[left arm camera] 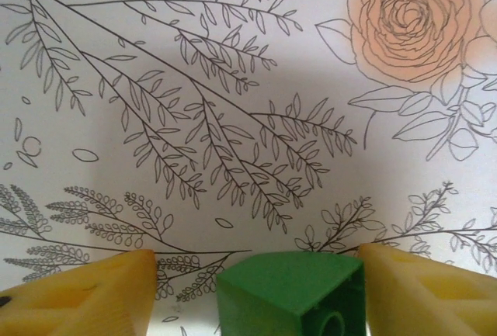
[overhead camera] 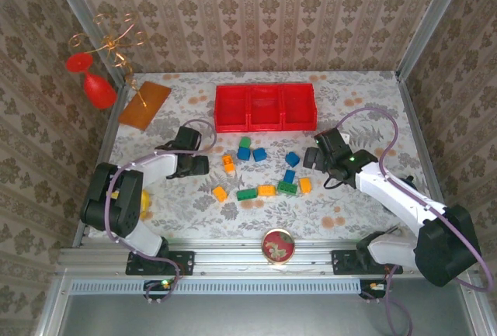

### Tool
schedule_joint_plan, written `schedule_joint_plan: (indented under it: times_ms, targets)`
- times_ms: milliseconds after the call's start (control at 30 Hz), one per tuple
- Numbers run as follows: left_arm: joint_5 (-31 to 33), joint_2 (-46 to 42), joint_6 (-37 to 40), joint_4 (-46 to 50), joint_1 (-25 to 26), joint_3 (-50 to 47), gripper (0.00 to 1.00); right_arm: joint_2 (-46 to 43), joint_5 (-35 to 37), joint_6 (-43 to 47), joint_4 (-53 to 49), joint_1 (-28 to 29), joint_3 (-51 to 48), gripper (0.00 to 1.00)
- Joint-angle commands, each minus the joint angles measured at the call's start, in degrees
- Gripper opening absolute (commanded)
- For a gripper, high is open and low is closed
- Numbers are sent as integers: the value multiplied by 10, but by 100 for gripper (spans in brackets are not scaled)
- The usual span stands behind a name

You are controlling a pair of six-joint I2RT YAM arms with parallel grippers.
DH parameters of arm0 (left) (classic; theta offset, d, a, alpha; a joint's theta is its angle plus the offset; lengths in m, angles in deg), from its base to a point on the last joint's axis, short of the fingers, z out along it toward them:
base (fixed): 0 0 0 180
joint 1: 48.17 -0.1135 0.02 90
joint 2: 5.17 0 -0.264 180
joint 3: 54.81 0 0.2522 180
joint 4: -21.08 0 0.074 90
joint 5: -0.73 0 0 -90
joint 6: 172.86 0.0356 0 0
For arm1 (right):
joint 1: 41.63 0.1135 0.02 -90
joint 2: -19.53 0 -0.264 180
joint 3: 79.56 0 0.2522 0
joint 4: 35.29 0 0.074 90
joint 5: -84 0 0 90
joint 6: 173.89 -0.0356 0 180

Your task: Sort the legos into containers by color

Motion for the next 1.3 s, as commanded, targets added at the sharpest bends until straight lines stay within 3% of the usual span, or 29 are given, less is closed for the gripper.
schedule_joint_plan:
  times_ms: [0, 400, 700, 933, 1267]
  targets:
    - [-16, 22, -5, -1, 9, 15, 65, 6, 20, -15, -11, 4, 22, 100]
    - [-11, 36, -11, 13, 25, 19, 61, 10, 20, -16, -10, 3, 26, 100]
    - [-11, 24, -20, 13, 38, 18, 47, 10, 22, -18, -9, 4, 22, 100]
    - [-11, 15, -24, 12, 39, 19, 42, 10, 23, -18, -8, 4, 22, 100]
    - [-9, -2, -25, 9, 38, 16, 40, 8, 26, -18, -9, 4, 23, 100]
